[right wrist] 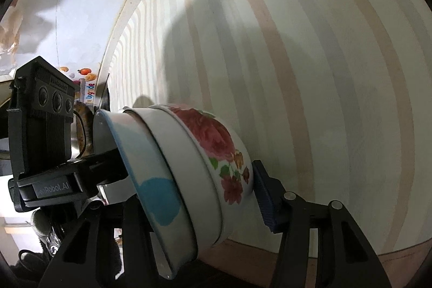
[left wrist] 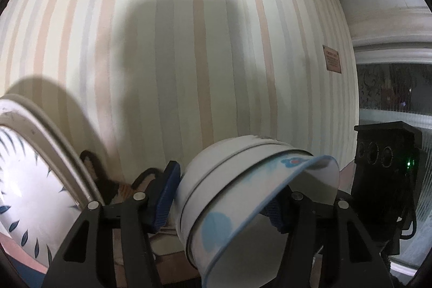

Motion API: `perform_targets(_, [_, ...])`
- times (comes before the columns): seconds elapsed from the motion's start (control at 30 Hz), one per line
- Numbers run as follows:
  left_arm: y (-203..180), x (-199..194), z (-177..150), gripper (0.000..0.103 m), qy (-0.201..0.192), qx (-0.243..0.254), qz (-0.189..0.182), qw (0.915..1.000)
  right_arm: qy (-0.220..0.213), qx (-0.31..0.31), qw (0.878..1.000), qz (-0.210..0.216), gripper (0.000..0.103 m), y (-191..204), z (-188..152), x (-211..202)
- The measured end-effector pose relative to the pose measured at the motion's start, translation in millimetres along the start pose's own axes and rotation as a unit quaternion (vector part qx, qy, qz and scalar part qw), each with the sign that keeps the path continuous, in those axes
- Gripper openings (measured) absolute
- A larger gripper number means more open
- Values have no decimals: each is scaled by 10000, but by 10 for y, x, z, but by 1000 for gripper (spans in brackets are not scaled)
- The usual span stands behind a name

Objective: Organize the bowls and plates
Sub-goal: 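Carry the bowl stack with both grippers over the plate stack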

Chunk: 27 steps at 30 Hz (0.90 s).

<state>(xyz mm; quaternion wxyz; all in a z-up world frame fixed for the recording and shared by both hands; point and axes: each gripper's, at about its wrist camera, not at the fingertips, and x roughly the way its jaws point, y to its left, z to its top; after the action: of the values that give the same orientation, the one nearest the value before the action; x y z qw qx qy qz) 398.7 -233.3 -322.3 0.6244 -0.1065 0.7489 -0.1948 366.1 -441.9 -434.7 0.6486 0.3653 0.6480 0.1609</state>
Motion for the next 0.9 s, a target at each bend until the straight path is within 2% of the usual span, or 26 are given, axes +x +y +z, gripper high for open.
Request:
perform_targets(0.2, [54,-190,-50,56,-3,-81,-11,10000,124,-3,9999,55,56,185,-33,-40])
perform_targets(0.43, [303,-509,-125,56,-68,-168,-42,9998,230,-10,9996,141,56,510,-110,-18])
perform_targets(0.7, [680,-827,-208,56,-181,-217,42,9996,366,-102,9990,219,56,1022,-235,238])
perform_targets(0.9, [1017,-990,-256,56,-298,-365,88,9989,499,-279,9981,228,56,1423,-282,576])
